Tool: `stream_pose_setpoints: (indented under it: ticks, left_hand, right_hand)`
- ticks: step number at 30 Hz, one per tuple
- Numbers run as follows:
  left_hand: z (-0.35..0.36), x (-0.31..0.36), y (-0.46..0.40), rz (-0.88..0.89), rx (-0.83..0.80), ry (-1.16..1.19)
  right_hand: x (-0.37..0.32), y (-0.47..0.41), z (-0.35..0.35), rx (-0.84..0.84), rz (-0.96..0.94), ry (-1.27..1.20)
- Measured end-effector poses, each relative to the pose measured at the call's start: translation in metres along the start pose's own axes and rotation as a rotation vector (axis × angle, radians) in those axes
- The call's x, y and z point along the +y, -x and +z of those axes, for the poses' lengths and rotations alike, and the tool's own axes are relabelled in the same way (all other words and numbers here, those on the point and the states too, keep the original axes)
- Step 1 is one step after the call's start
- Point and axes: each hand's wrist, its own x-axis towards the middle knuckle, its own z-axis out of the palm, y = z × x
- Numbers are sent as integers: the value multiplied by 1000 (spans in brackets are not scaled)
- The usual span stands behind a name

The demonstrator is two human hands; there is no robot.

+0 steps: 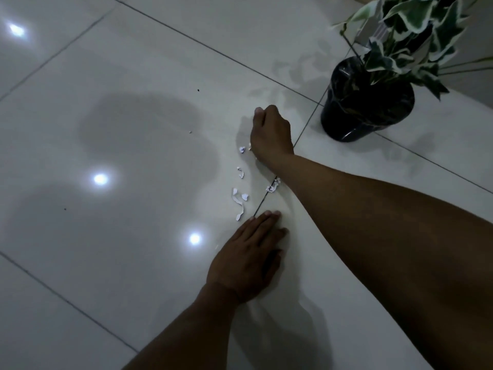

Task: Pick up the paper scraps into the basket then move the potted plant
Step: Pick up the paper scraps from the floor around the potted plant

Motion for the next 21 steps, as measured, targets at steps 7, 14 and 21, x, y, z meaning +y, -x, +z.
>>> stream_pose_setpoints:
  ticks: [7,14,21]
  left_hand:
    - [1,1,1,2,-13,15]
    - [0,2,1,12,-10,21]
    - [-1,2,0,18,-4,22]
  right_hand:
    - [26,31,-24,-1,149,-281]
    - [56,50,-33,109,125,-109]
    - [77,63,-40,88,-19,109]
